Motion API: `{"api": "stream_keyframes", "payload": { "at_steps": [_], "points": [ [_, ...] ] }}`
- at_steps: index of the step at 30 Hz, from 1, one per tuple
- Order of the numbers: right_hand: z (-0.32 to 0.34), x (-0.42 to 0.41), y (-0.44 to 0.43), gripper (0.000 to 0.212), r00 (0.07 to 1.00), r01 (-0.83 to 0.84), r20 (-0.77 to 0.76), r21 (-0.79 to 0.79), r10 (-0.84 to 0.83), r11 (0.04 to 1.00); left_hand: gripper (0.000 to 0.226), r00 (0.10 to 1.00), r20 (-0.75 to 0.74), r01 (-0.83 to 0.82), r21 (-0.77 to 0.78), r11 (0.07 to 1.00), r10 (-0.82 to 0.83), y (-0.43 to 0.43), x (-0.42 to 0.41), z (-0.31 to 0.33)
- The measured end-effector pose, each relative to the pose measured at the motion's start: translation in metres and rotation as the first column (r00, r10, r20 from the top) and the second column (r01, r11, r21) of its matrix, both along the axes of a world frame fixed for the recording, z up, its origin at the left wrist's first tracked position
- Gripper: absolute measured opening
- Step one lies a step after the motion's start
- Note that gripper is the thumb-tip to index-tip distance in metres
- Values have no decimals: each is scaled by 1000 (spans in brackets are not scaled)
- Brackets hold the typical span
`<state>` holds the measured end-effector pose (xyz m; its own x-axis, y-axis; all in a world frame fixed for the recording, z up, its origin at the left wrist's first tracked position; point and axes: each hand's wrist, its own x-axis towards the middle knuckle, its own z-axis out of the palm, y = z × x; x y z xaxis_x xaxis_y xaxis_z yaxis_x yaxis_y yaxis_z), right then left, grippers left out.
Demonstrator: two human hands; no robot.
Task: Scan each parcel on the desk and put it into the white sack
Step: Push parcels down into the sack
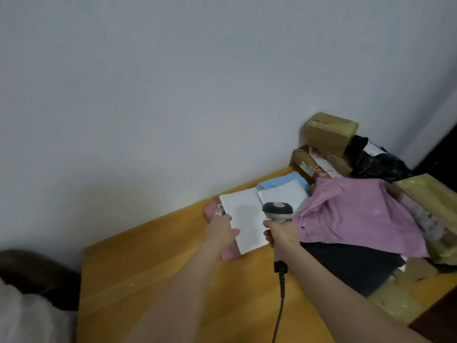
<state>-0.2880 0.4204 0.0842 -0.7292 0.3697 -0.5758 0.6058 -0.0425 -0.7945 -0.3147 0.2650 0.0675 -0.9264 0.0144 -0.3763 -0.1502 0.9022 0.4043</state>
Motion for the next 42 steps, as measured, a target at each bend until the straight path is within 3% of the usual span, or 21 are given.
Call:
{"api": "stream_keyframes", "payload": {
  "at_steps": [8, 11, 13, 15, 18, 23, 26, 32, 35, 38, 42],
  "points": [
    [-2, -22, 82, 14, 998, 65, -4, 33, -65, 997, 57, 997, 78, 12, 169, 986, -26, 93, -30, -8],
    [0, -18, 109, 15, 995, 94, -44, 77, -90, 993, 72, 984, 179, -38, 294, 955, -16, 120, -27, -13],
    [1, -12, 128, 14, 992, 118, -66, 94, -112, 989, 78, 993, 99, 37, 225, 974, -61, 139, -22, -20],
    [4, -2, 148, 14, 983, 179, -72, 113, -172, 977, 67, 979, -92, 190, 120, 974, -180, 162, -19, -25],
    [10, 15, 179, 11, 941, 333, -96, 91, -324, 939, 54, 910, -222, 385, 147, 911, -349, 210, -14, -21],
    [17, 45, 227, 12, 891, 449, -111, 58, -441, 892, 83, 803, -198, 583, 71, 809, -562, 282, 4, -21],
    [17, 53, 251, 16, 885, 456, -133, 46, -447, 889, 84, 769, -150, 619, -65, 783, -621, 305, 4, -31],
    [6, 60, 288, 12, 895, 420, -153, -33, -420, 907, 30, 808, -178, 524, -218, 823, -561, 325, 3, -50],
    [6, 65, 298, 10, 908, 381, -163, -59, -386, 922, 18, 833, -203, 467, -242, 851, -515, 333, 7, -52],
    [14, 68, 306, 9, 908, 340, -216, -117, -358, 933, 21, 883, -278, 350, -147, 925, -378, 335, 3, -35],
    [36, 69, 306, 10, 890, 289, -301, -211, -343, 934, 24, 907, -415, 104, 54, 993, -73, 318, -20, 20]
  ]
}}
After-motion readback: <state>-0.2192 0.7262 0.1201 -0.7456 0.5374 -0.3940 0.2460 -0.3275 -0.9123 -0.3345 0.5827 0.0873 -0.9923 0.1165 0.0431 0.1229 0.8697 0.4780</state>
